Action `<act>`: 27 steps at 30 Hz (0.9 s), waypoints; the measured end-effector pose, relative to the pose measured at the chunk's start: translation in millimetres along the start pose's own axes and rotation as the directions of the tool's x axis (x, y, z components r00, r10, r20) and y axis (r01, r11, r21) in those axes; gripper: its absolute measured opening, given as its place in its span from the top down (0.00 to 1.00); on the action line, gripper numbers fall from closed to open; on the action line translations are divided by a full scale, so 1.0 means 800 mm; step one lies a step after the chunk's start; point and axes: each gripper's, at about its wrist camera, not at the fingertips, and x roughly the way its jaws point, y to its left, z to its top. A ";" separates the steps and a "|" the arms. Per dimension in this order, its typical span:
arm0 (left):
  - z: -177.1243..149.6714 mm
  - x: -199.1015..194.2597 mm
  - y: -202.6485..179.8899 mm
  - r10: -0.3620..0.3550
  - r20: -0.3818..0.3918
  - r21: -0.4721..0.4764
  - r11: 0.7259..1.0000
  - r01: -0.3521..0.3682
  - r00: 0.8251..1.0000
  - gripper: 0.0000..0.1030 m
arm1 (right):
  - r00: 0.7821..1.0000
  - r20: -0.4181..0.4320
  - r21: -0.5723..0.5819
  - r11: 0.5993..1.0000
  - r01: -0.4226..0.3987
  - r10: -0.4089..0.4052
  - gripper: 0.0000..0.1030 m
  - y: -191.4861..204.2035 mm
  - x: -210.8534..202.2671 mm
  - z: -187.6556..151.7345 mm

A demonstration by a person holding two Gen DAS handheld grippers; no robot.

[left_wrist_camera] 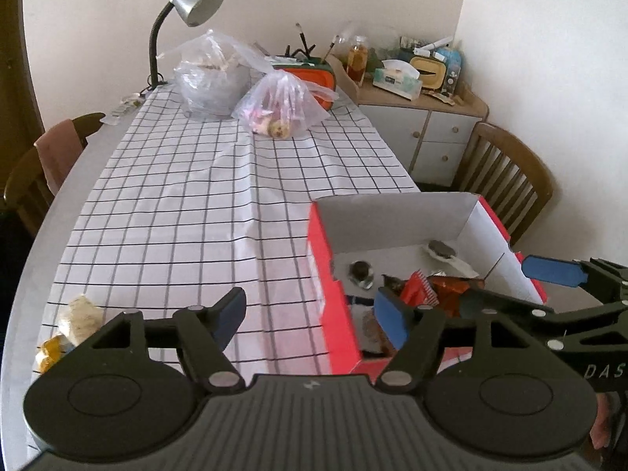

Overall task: Organize snacks
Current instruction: 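Open both tools to release the candies and withdraw toward the pile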

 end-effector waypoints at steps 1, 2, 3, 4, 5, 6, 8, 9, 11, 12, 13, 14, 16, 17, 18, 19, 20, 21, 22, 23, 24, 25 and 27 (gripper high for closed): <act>-0.003 -0.004 0.007 -0.001 0.003 0.001 1.000 0.001 1.000 0.28 | 1.000 0.001 -0.001 1.000 -0.002 0.002 0.01 0.007 0.000 -0.001; -0.007 -0.008 0.016 -0.003 0.005 0.001 1.000 0.003 1.000 0.27 | 1.000 0.002 -0.001 1.000 -0.004 0.004 0.01 0.014 0.001 -0.002; -0.009 -0.011 0.023 -0.005 0.004 -0.001 1.000 0.005 1.000 0.26 | 1.000 0.000 -0.001 1.000 -0.010 0.010 0.01 0.022 0.002 -0.003; -0.012 -0.014 0.031 -0.007 0.003 -0.003 1.000 0.007 1.000 0.25 | 1.000 -0.002 0.000 1.000 -0.014 0.014 0.01 0.030 0.004 -0.005; -0.014 -0.017 0.040 -0.009 0.004 -0.005 1.000 0.009 1.000 0.23 | 1.000 -0.005 -0.001 1.000 -0.017 0.017 0.01 0.038 0.005 -0.006; -0.017 -0.020 0.048 -0.009 0.005 -0.006 1.000 0.009 1.000 0.21 | 1.000 -0.009 -0.003 1.000 -0.020 0.020 0.01 0.046 0.008 -0.008; -0.022 -0.025 0.065 -0.011 0.008 -0.013 1.000 0.011 1.000 0.20 | 1.000 -0.017 -0.008 1.000 -0.023 0.023 0.01 0.062 0.013 -0.012; -0.025 -0.028 0.074 -0.013 0.009 -0.019 1.000 0.013 1.000 0.18 | 0.999 -0.023 -0.011 1.000 -0.028 0.028 0.01 0.071 0.016 -0.013; -0.030 -0.031 0.094 -0.014 0.008 -0.032 0.999 0.014 1.000 0.17 | 0.999 -0.033 -0.020 0.999 -0.032 0.031 0.01 0.086 0.022 -0.017; -0.032 -0.033 0.103 -0.015 0.007 -0.041 0.999 0.015 1.000 0.15 | 0.999 -0.039 -0.025 0.999 -0.034 0.033 0.01 0.095 0.025 -0.019; -0.034 -0.034 0.113 -0.016 0.006 -0.047 0.999 0.016 1.000 0.14 | 0.998 -0.044 -0.027 0.999 -0.039 0.038 0.01 0.102 0.027 -0.020; -0.036 -0.035 0.124 -0.015 0.006 -0.054 0.998 0.015 1.000 0.11 | 0.998 -0.046 -0.029 0.999 -0.046 0.045 0.01 0.111 0.029 -0.022; -0.040 -0.039 0.145 -0.001 0.012 -0.069 0.998 0.002 1.000 0.07 | 0.997 -0.051 -0.035 0.998 -0.056 0.054 0.01 0.128 0.033 -0.025; -0.041 -0.040 0.155 0.004 0.016 -0.076 0.997 -0.003 1.000 0.05 | 0.997 -0.055 -0.042 0.997 -0.059 0.057 0.01 0.136 0.036 -0.027; -0.042 -0.042 0.166 0.008 0.018 -0.085 0.996 -0.007 1.000 0.04 | 0.996 -0.061 -0.051 0.997 -0.062 0.058 0.01 0.145 0.041 -0.029; -0.043 -0.042 0.177 0.013 0.018 -0.092 0.996 -0.011 1.000 0.04 | 0.996 -0.069 -0.059 0.996 -0.063 0.059 0.01 0.154 0.045 -0.032; -0.044 -0.043 0.187 0.020 0.018 -0.098 0.995 -0.019 1.000 0.04 | 0.995 -0.080 -0.067 0.996 -0.066 0.061 0.01 0.165 0.050 -0.036; -0.045 -0.043 0.198 0.029 0.016 -0.104 0.994 -0.027 0.999 0.04 | 0.994 -0.090 -0.073 0.995 -0.067 0.060 0.01 0.173 0.056 -0.039; -0.046 -0.043 0.208 0.037 0.014 -0.110 0.993 -0.036 0.999 0.04 | 0.993 -0.098 -0.077 0.995 -0.067 0.059 0.01 0.180 0.061 -0.041; -0.047 -0.041 0.221 0.049 0.010 -0.118 0.992 -0.048 0.999 0.04 | 0.992 -0.107 -0.080 0.994 -0.069 0.061 0.01 0.189 0.067 -0.044; -0.047 -0.039 0.232 0.057 0.004 -0.126 0.991 -0.056 0.998 0.04 | 0.991 -0.117 -0.085 0.994 -0.072 0.062 0.01 0.199 0.073 -0.047; -0.048 -0.038 0.243 0.063 -0.003 -0.133 0.989 -0.063 0.998 0.04 | 0.990 -0.126 -0.090 0.993 -0.073 0.062 0.01 0.207 0.079 -0.050; -0.049 -0.034 0.266 0.073 -0.016 -0.150 0.986 -0.075 0.997 0.04 | 0.987 -0.146 -0.101 0.992 -0.078 0.062 0.01 0.223 0.091 -0.054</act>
